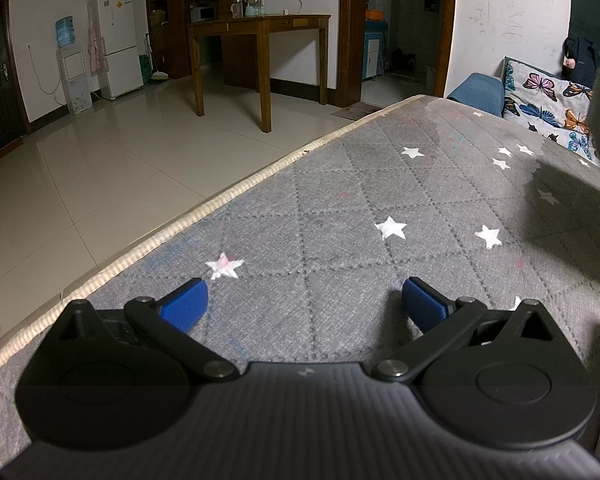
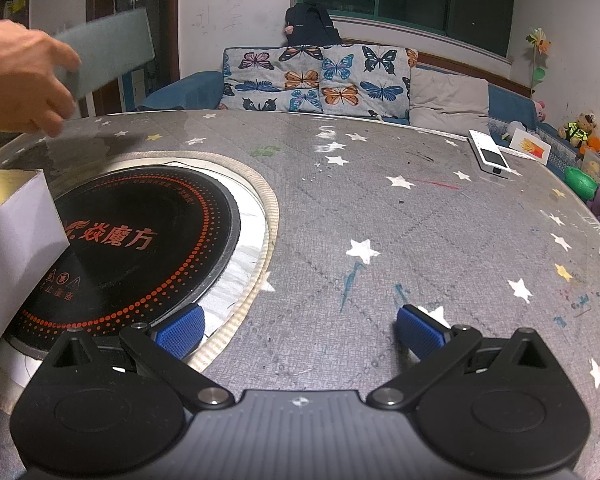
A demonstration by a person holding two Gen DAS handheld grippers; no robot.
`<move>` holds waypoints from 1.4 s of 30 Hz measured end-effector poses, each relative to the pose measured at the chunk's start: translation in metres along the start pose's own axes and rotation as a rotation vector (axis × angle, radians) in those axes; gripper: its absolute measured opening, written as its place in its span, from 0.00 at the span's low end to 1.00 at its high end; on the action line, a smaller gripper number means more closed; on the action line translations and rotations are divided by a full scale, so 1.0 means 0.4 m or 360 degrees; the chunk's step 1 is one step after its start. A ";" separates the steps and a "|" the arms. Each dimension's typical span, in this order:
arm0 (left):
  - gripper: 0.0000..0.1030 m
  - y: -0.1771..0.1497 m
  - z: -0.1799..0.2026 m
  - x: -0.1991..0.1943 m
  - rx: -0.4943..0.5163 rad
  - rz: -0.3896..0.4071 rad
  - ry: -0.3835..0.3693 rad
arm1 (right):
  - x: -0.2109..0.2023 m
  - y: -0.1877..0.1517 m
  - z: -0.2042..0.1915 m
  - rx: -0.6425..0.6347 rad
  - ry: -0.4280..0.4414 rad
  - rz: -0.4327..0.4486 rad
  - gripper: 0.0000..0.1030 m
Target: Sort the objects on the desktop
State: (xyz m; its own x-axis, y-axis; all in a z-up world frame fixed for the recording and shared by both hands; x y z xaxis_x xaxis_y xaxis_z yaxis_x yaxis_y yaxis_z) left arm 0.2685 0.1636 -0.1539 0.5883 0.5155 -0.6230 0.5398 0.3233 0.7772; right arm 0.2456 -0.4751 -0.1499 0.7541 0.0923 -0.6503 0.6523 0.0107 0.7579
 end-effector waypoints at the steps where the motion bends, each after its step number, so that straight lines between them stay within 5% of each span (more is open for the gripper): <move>1: 1.00 0.000 0.000 0.000 0.0000 0.0000 0.0000 | 0.000 0.000 0.000 0.0000 0.0000 0.0000 1.00; 42: 1.00 0.000 0.001 0.001 0.0000 0.0000 0.0000 | 0.000 -0.001 -0.010 0.0000 0.0000 0.0000 1.00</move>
State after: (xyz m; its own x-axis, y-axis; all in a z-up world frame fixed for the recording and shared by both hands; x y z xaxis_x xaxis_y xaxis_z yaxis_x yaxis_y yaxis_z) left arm 0.2688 0.1635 -0.1541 0.5884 0.5155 -0.6230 0.5398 0.3232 0.7773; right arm 0.2450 -0.4709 -0.1499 0.7539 0.0924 -0.6505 0.6525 0.0108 0.7577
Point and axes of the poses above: each gripper's, at about its wrist camera, not at the fingertips, and x roughly the way its jaws point, z to its right, y to its top, the point moved 9 cm from there along x, roughly the way its jaws point, and after that the axes turned 7 degrees about y, right-handed, at the moved point
